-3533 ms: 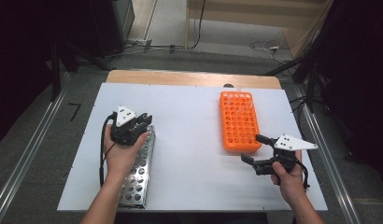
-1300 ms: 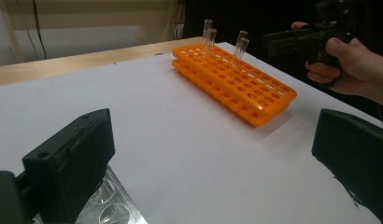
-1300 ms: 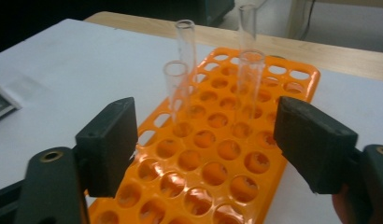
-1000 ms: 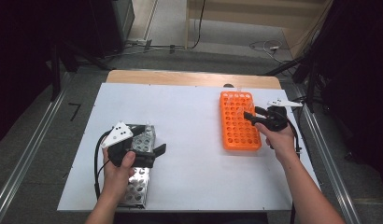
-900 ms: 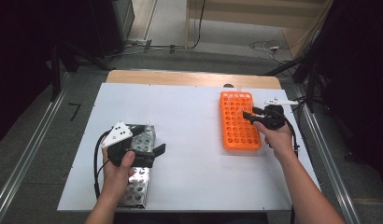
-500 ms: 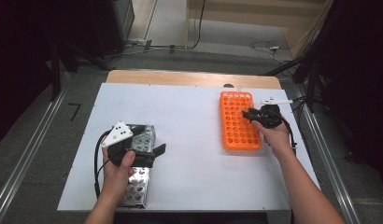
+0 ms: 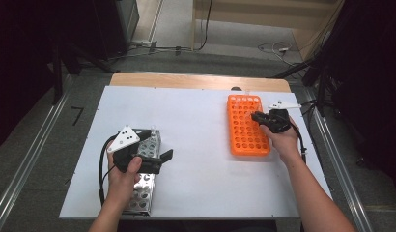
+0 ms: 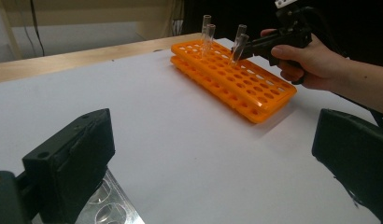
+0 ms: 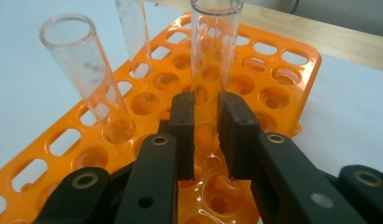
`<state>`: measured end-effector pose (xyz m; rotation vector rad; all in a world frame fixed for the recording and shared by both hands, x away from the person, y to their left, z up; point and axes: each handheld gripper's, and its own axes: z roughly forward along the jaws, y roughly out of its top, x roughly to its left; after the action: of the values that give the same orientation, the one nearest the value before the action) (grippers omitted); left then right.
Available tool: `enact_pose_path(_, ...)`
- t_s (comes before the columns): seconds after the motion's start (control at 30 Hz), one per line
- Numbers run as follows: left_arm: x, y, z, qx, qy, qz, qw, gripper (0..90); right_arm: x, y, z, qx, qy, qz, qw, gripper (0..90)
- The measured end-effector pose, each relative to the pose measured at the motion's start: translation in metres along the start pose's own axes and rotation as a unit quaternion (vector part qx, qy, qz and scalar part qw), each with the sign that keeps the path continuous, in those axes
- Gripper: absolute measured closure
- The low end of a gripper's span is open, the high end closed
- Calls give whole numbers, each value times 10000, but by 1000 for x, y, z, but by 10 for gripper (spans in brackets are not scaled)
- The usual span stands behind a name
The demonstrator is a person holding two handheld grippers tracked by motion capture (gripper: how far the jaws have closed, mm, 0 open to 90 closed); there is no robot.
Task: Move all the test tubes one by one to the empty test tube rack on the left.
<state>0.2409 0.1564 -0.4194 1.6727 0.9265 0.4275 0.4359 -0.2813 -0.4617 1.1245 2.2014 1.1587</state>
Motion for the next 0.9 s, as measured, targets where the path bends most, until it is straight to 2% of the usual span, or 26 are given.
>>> enact_pose_path(0.2, -1, 0, 1, 4, -12, 14, 10000, 0, -1, 6, -17, -282, 13, 49, 9996, 743)
enact_pose_path(0.33, -2, 0, 1, 12, -22, 22, 10000, 0, 1, 8, -27, -378, 38, 50, 9993, 742)
enact_pose_path(0.37, -2, 0, 1, 26, -28, 35, 10000, 0, 4, 11, -36, -446, 93, 132, 9989, 743)
enact_pose_path(0.4, -3, 1, 2, 35, -34, 49, 10000, 0, 4, 11, -36, -446, 93, 132, 9989, 743)
enact_pose_path(0.6, -6, 1, 3, 40, -70, 70, 9999, 0, 15, 17, -64, -645, 119, 128, 9978, 743)
enact_pose_path(0.63, -6, 1, 3, 48, -79, 75, 9999, 0, 20, 16, -71, -661, 203, 39, 9976, 742)
enact_pose_path(0.73, -7, 2, 3, 53, -97, 75, 9999, 0, 27, 15, -79, -675, 258, -43, 9974, 743)
enact_pose_path(0.77, -8, 2, 4, 38, -98, 64, 9999, 0, 34, 13, -85, -673, 362, -67, 9971, 743)
enact_pose_path(0.9, -9, 2, 4, 39, -136, 81, 9999, 0, 45, 9, -91, -627, 412, -100, 9971, 742)
